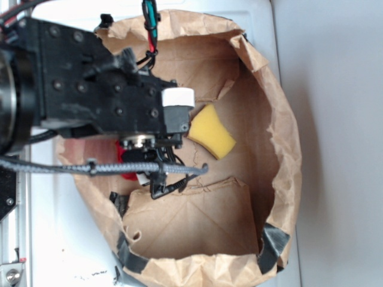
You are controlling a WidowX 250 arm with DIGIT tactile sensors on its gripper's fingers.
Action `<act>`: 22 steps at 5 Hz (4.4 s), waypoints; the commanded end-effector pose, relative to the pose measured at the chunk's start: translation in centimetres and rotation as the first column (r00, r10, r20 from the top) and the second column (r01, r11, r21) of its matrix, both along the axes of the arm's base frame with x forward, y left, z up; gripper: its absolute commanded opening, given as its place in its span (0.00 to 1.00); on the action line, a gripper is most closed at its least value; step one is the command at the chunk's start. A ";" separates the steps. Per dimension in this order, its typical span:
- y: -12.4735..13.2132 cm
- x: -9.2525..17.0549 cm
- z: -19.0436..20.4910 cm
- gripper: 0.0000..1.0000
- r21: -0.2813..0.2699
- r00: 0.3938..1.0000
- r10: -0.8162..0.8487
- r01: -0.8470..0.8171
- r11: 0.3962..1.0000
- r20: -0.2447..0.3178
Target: Grab the red paper.
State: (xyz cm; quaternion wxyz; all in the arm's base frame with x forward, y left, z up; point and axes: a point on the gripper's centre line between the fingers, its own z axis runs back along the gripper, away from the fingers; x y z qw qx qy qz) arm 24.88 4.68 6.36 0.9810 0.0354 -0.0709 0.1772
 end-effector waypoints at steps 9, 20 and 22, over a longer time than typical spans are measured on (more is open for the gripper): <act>-0.8 1.0 1.4 1.00 -0.178 0.977 0.212 -0.210 0.961 -0.007; -3.2 0.0 4.9 0.00 -0.067 0.988 -0.115 0.122 0.990 0.100; -3.4 0.5 8.3 0.00 -0.092 0.985 -0.133 0.143 0.985 0.108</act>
